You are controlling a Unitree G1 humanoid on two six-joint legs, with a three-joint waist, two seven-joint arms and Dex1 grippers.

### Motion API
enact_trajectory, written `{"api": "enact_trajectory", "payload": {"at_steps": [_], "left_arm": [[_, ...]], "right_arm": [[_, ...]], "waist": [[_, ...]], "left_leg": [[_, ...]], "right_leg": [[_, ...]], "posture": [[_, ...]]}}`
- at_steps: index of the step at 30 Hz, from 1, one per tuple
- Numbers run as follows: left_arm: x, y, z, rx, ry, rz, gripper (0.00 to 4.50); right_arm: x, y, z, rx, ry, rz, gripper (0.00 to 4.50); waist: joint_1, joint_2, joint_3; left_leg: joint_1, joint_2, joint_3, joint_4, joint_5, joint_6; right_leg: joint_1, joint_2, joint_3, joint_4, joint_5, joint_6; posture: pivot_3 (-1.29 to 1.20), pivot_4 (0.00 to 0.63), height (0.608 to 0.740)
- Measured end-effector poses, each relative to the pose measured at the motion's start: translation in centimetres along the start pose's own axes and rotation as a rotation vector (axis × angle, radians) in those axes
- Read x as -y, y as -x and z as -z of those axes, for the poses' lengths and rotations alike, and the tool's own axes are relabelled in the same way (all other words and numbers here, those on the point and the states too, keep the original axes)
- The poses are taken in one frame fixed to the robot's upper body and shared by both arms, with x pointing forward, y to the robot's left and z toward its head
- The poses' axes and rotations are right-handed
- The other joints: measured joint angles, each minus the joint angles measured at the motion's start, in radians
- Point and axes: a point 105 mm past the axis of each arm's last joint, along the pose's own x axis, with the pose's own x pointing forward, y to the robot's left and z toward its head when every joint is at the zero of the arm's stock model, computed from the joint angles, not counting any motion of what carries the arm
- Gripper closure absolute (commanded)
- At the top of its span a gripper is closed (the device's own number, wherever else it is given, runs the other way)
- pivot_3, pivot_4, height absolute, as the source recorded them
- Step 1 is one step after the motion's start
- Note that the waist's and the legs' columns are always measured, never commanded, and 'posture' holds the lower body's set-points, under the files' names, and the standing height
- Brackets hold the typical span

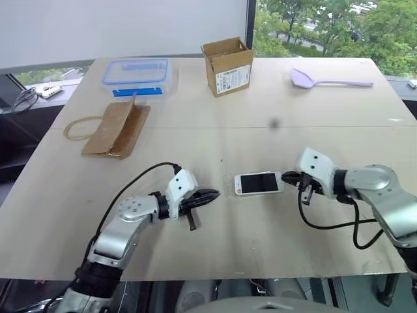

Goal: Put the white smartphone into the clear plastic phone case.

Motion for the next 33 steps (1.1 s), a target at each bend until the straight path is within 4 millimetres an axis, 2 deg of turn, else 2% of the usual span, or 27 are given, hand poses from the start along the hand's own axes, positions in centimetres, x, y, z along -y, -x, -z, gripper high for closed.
{"api": "enact_trajectory", "payload": {"at_steps": [9, 16, 22, 26, 33], "left_arm": [[-0.3, -1.3, -0.3, 0.010, -0.048, 0.005, 4.42], [-0.4, -1.5, -0.3, 0.015, -0.063, 0.005, 4.42], [-0.6, -1.8, -0.3, 0.016, -0.067, 0.005, 4.42], [-0.7, -2.0, -0.4, 0.016, -0.070, 0.003, 4.42], [-0.8, -2.0, -0.4, 0.011, -0.062, -0.005, 4.42]], "right_arm": [[-0.2, -0.2, 0.5, -0.037, 0.037, 0.022, 4.50], [-1.0, -1.7, -0.6, -0.007, 0.070, -0.009, 4.50], [-0.8, -2.5, -1.2, 0.010, 0.083, 0.002, 4.50], [-2.0, -3.5, -2.2, 0.057, 0.103, -0.047, 4.50], [-2.4, -4.1, -3.0, 0.092, 0.101, -0.055, 4.50]], "waist": [[0.006, 0.000, 0.000], [0.010, 0.000, 0.000], [0.017, 0.000, 0.000], [0.022, 0.000, 0.000], [0.022, 0.000, 0.000]], "left_leg": [[0.000, 0.000, 0.000, 0.001, 0.000, 0.000], [0.001, 0.000, 0.000, 0.002, 0.000, 0.000], [0.001, 0.000, 0.000, 0.003, 0.000, 0.000], [0.001, 0.000, -0.001, 0.003, 0.000, 0.000], [0.001, 0.000, -0.001, 0.003, 0.000, 0.000]], "right_leg": [[0.001, 0.000, 0.000, 0.000, 0.000, 0.001], [0.002, 0.001, -0.001, 0.001, 0.000, 0.001], [0.002, 0.001, -0.001, 0.002, 0.000, 0.001], [0.002, 0.001, -0.001, 0.002, 0.000, 0.001], [0.002, 0.001, -0.001, 0.002, 0.000, 0.000]], "posture": [[0.00, 0.150, 0.740], [0.00, 0.150, 0.740], [0.00, 0.150, 0.740], [0.00, 0.150, 0.740], [0.00, 0.150, 0.740]]}}
